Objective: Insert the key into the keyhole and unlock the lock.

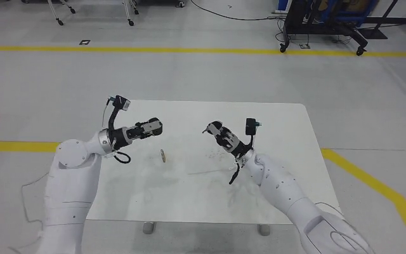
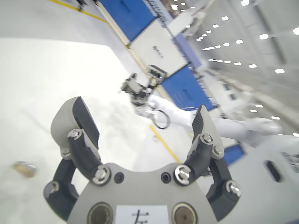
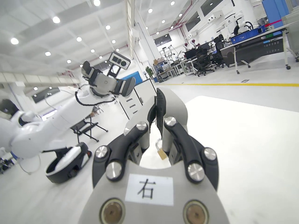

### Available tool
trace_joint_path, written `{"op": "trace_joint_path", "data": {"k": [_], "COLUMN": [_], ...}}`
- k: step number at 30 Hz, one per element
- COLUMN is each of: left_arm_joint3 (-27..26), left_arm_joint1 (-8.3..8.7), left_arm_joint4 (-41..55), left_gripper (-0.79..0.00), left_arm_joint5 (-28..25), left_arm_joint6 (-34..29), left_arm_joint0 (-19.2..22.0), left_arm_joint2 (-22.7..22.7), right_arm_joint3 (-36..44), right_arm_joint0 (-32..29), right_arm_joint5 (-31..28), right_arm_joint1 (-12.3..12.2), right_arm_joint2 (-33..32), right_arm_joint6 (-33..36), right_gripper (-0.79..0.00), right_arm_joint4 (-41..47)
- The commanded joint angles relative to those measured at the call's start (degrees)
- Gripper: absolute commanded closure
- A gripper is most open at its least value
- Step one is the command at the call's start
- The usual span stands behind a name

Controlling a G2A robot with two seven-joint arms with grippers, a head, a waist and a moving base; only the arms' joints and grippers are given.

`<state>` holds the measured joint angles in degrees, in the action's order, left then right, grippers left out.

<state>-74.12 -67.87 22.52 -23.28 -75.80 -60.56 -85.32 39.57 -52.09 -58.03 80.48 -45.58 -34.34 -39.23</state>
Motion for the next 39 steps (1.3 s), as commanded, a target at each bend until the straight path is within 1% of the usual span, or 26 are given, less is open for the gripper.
{"op": "trace_joint_path", "data": {"k": [1, 2, 4, 8, 10, 15, 16, 17, 18, 19, 23, 28, 32, 37, 39], "left_arm_joint3": [3.85, 5.26, 7.53, 10.44, 11.32, 11.71, 11.78, 11.97, 12.1, 12.24, 13.08, 13.63, 13.86, 14.41, 14.91], "left_arm_joint1": [-0.14, -0.2, -0.38, -0.92, -1.08, -1.58, -1.61, -1.63, -1.66, -1.69, -1.73, -1.67, -1.61, -1.54, -1.52], "left_arm_joint4": [5.85, 5.78, 4.48, 0.84, -3.76, -8.47, -9.06, -9.57, -9.71, -9.67, -10.0, -11.4, -11.63, -11.8, -11.71], "left_gripper": [-0.785, -0.785, -0.785, -0.785, -0.785, -0.517, -0.44, -0.382, -0.372, -0.345, -0.329, -0.326, -0.323, -0.323, -0.308], "left_arm_joint5": [2.45, 2.91, 2.21, -1.72, -4.92, -7.4, -7.84, -8.07, -8.24, -8.39, -9.09, -9.4, -9.03, -8.2, -7.24], "left_arm_joint6": [-4.0, -4.97, -5.64, -2.93, -0.23, 4.86, 5.41, 5.92, 6.32, 6.57, 6.43, 7.33, 8.0, 8.4, 8.68], "left_arm_joint0": [2.1, 3.15, 5.01, 7.49, 8.41, 9.05, 9.26, 9.4, 9.5, 9.61, 10.18, 10.61, 10.86, 11.23, 11.54], "left_arm_joint2": [1.76, 2.74, 4.71, 8.33, 10.1, 13.38, 13.76, 14.09, 14.43, 14.72, 16.05, 17.08, 17.73, 18.52, 18.76], "right_arm_joint3": [0.06, 0.51, 1.01, 3.1, 4.94, 7.1, 7.21, 7.26, 7.24, 7.27, 6.41, 5.2, 4.6, 3.49, 2.71], "right_arm_joint0": [0.19, 0.16, 0.49, 0.88, 0.61, 0.05, -0.02, -0.03, -0.11, -0.21, -0.29, -0.19, -0.14, 0.01, 0.15], "right_arm_joint5": [0.03, 0.03, 0.03, 0.03, 0.03, 0.03, 0.03, 0.03, 0.03, 0.03, 0.03, 0.03, 0.03, 0.03, 0.03], "right_arm_joint1": [0.66, 0.95, 1.23, 1.0, 0.62, -0.13, -0.21, -0.26, -0.27, -0.25, 0.22, 1.06, 1.82, 2.83, 3.3], "right_arm_joint2": [1.35, 2.17, 3.33, 4.61, 4.75, 4.46, 4.3, 4.06, 3.8, 3.53, 2.64, 1.55, 0.6, -0.2, -0.2], "right_arm_joint6": [2.17, 3.57, 6.49, 12.66, 16.15, 24.48, 26.37, 28.09, 29.64, 31.09, 36.66, 40.41, 42.56, 43.69, 43.92], "right_gripper": [0.0, 0.0, 0.0, 0.0, 0.0, 0.0, 0.0, 0.0, 0.0, 0.0, 0.0, 0.0, 0.0, 0.0, 0.0], "right_arm_joint4": [7.08, 10.06, 15.24, 24.06, 28.97, 37.15, 38.92, 40.44, 41.85, 43.18, 46.43, 48.01, 48.11, 46.6, 45.77]}}
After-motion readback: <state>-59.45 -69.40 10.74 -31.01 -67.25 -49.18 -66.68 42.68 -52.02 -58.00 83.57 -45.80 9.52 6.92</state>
